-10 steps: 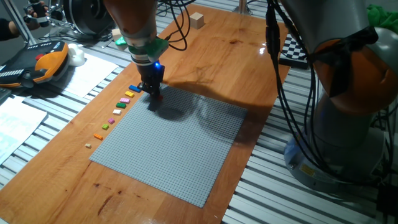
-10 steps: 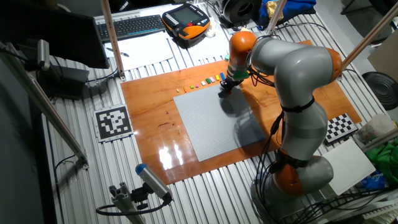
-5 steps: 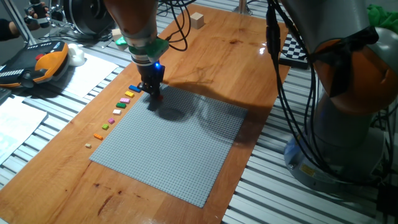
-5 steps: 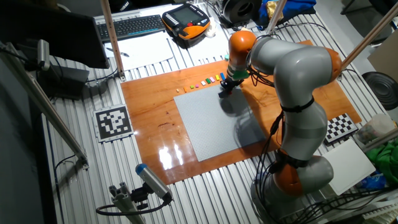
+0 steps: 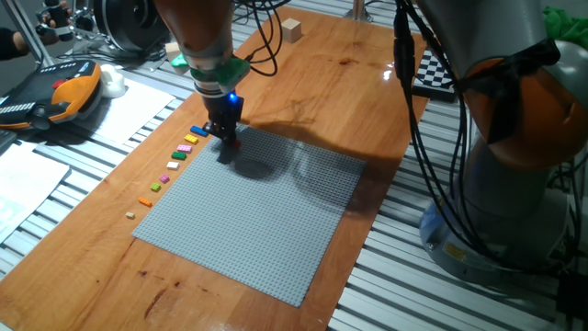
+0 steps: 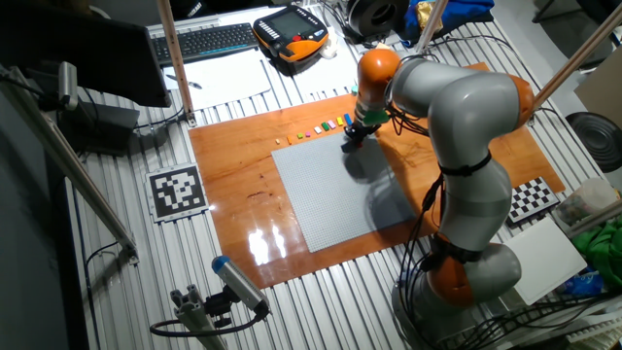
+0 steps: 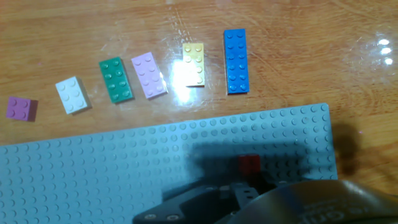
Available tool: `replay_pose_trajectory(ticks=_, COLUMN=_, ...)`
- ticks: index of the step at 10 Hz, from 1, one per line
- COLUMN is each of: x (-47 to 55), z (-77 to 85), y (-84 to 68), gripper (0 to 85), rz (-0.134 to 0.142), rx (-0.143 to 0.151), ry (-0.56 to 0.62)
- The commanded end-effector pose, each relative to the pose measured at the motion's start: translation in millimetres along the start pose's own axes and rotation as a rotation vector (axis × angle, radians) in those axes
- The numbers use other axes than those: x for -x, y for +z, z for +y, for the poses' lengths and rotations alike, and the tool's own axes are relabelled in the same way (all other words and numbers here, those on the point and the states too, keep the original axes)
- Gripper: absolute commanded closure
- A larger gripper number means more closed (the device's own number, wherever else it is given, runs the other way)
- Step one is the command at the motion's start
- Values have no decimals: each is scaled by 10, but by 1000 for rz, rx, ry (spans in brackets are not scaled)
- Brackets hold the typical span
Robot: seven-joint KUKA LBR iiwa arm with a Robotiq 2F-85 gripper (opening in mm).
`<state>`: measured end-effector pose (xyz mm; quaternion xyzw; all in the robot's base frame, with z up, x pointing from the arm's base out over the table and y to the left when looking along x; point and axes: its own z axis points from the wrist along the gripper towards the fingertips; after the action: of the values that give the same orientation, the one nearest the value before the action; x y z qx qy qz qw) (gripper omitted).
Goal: Stack small Lego blocks randomly, one at a time
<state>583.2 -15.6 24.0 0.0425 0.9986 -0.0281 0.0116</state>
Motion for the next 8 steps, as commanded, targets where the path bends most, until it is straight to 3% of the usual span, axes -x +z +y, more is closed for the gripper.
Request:
replay_pose_trajectory(ticks=1, x=-5, z=2, y=3, gripper=510, rz=0, rx=-1, ry=0)
replay_pose_trajectory(ticks=4, x=-4, z=3, y=-4, gripper=510, rz=-5, rx=-4, ry=9)
replay_pose_trajectory(ticks=5, x=-3, z=3, y=-16, gripper=340, rz=-6, rx=-5, ry=9)
replay_pose_trajectory(ticks=8, x=2, z=2, y=-80, gripper=340, rz=4, rx=-9, ry=12)
